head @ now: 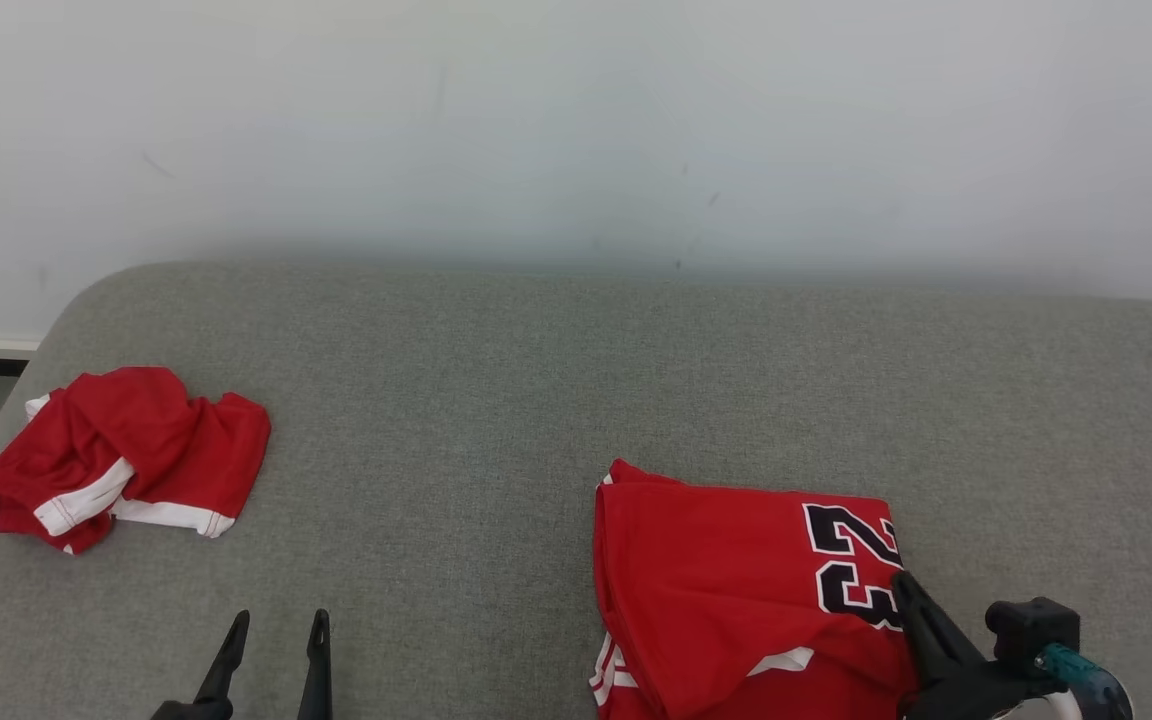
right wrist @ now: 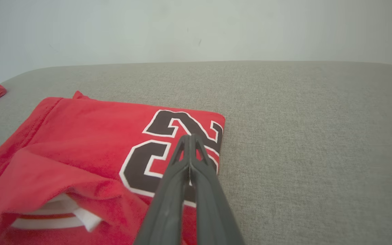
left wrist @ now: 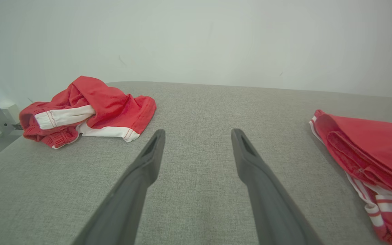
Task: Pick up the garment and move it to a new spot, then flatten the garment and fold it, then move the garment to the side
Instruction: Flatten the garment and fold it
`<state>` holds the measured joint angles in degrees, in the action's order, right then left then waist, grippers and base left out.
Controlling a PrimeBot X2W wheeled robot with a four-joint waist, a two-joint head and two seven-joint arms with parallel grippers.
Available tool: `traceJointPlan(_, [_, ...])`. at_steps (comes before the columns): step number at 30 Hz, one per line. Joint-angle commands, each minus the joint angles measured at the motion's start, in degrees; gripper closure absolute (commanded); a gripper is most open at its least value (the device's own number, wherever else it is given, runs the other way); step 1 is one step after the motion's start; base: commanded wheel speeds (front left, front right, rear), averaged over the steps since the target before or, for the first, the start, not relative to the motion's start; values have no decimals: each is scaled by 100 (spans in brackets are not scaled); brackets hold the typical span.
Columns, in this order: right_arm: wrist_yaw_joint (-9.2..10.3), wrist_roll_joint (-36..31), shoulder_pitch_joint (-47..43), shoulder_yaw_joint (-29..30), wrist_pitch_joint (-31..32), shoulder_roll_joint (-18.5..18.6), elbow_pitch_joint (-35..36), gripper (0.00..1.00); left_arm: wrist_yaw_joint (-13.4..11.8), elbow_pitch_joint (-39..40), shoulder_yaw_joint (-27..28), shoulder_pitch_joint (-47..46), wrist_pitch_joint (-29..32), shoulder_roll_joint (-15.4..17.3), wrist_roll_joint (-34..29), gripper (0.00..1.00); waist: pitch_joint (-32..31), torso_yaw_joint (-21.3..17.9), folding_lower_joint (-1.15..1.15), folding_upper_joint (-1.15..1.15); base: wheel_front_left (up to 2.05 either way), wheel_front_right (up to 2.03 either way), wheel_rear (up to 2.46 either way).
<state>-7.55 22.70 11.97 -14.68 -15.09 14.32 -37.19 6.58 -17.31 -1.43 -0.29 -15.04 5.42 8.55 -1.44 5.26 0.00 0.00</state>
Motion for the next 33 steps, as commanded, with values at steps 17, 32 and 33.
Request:
traceJointPlan(17, [11,539,-205,-2182,-4,-346,17,100,48,-65,85,-108,-20,2,-42,0,69,95,0,0,0,0,0])
traceJointPlan(32, [11,859,-46,-1841,-5,-393,696,100,71,-39,229,-61,-19,-37,-75,0,66,18,0,0,0,0,0])
traceJointPlan(33, [10,777,-106,-1623,-4,-367,837,63,71,-25,251,-38,-20,-37,-83,0,61,-1,0,0,0,0,0])
